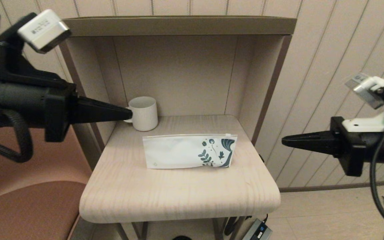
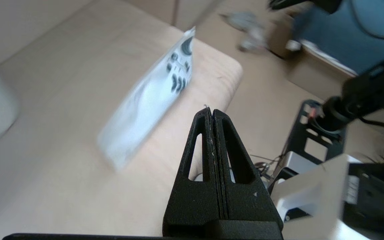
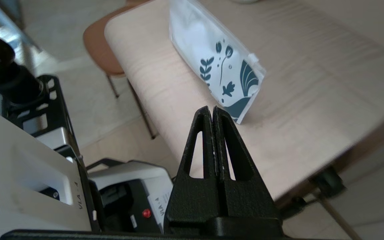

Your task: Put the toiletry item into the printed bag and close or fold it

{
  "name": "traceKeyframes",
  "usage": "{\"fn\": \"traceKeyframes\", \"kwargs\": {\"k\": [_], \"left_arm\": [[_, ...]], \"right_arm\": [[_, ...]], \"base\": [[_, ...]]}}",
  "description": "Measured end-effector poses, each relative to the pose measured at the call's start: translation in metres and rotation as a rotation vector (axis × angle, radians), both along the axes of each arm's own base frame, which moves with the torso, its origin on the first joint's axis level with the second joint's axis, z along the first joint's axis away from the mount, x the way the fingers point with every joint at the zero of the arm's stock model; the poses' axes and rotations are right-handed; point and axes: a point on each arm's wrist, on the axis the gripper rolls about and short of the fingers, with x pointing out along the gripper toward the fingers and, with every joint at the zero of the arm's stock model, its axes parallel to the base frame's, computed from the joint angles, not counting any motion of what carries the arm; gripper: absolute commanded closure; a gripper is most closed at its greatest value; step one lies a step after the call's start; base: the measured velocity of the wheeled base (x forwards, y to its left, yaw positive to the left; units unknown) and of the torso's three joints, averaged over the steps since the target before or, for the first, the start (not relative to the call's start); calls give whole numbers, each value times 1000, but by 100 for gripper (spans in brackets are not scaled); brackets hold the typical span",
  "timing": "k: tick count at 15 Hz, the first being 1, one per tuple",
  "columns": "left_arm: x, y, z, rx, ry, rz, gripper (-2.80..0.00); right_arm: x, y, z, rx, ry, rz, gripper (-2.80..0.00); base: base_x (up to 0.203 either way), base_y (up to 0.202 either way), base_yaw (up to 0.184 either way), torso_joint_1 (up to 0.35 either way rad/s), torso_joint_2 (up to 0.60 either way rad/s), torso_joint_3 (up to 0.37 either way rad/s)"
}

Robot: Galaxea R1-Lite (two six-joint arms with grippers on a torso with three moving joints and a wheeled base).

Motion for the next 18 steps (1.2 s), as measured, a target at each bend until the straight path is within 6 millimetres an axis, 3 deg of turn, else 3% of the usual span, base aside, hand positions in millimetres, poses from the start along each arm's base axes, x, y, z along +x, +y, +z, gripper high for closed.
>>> {"fn": "traceKeyframes", "kwargs": {"k": [3,5,7,10,13,16,18], "left_arm": [[-74,30,10,-32,-55,185,0],[-128,54,6,-44,-102,353,0],[-176,76,-13,-42,-131,542,0],[-222,95,-57,-44,-138,832,0],[-241,94,-97,-32,-133,991,0],[-231,92,-137,-5,-82,1027,0],[-217,90,-160,2,-116,1031,0]], "right_arm": [[-42,-14,12,33,-19,-86,0],[-80,-26,16,56,-16,-200,0],[-122,-35,5,62,-6,-368,0],[-169,-29,-35,68,21,-522,0],[-201,-18,-74,69,76,-487,0],[-219,-14,-111,40,103,-460,0],[-223,-15,-132,-21,95,-531,0]], "base": [[0,0,0,0,0,0],[0,0,0,0,0,0],[0,0,0,0,0,0],[0,0,0,0,0,0],[0,0,0,0,0,0],[0,0,0,0,0,0],[0,0,0,0,0,0]]}}
